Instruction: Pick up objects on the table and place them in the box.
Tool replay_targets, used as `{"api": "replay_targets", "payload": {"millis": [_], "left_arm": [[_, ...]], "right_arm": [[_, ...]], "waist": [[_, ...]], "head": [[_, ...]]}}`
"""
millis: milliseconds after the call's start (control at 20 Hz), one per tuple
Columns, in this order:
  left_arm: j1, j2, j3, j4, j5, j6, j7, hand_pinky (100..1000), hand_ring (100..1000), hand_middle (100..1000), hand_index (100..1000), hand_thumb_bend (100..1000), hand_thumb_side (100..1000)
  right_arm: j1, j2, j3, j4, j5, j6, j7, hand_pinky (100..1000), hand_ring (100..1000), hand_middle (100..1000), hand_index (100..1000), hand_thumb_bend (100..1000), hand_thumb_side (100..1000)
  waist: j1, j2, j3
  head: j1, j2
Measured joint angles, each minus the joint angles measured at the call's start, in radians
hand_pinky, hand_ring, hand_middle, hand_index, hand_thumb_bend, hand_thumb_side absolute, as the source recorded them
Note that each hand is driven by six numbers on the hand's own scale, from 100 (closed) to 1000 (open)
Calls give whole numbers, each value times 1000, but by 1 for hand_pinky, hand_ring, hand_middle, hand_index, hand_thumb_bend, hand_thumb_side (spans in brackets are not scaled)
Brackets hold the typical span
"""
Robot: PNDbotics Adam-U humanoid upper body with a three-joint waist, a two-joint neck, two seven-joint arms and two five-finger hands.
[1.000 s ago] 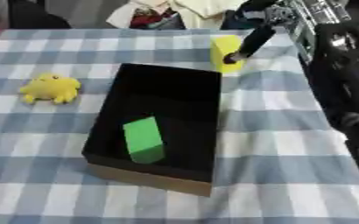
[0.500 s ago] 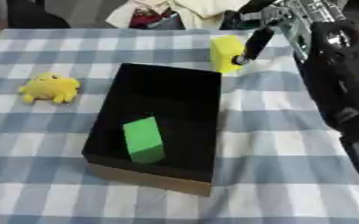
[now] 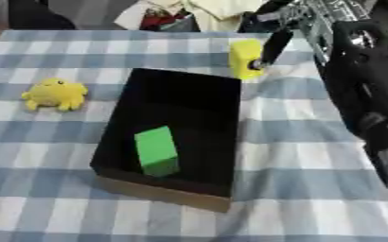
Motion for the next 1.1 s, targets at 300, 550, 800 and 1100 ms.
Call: {"api": "replay_targets", "payload": {"millis": [300, 550, 800, 1100], "left_arm": [[0, 0, -1, 0, 0, 1, -1, 570, 690, 684, 832, 100, 826], [-3, 0, -5, 0, 0, 0, -2, 570, 691, 684, 832, 100, 823], [-3, 0, -5, 0, 0, -1, -3, 570, 691, 685, 832, 100, 828], [-5, 0, -5, 0, 0, -1, -4, 570, 692, 686, 832, 100, 828]], "right_arm": [[-17, 7, 0, 41, 38, -4, 26, 1000, 987, 947, 1000, 404, 414], [-27, 16, -6, 69, 72, -5, 35, 1000, 989, 948, 1000, 402, 408], [-43, 17, -21, 91, 108, 2, 39, 999, 985, 942, 1000, 380, 405], [-50, 26, -36, 91, 113, 14, 13, 997, 983, 940, 1000, 361, 416]], "waist": [[-5, 7, -1], [-5, 14, -1], [-4, 22, -2], [-1, 30, -2]], "head": [[-5, -6], [-11, -10], [-15, -17], [-22, -21]]}}
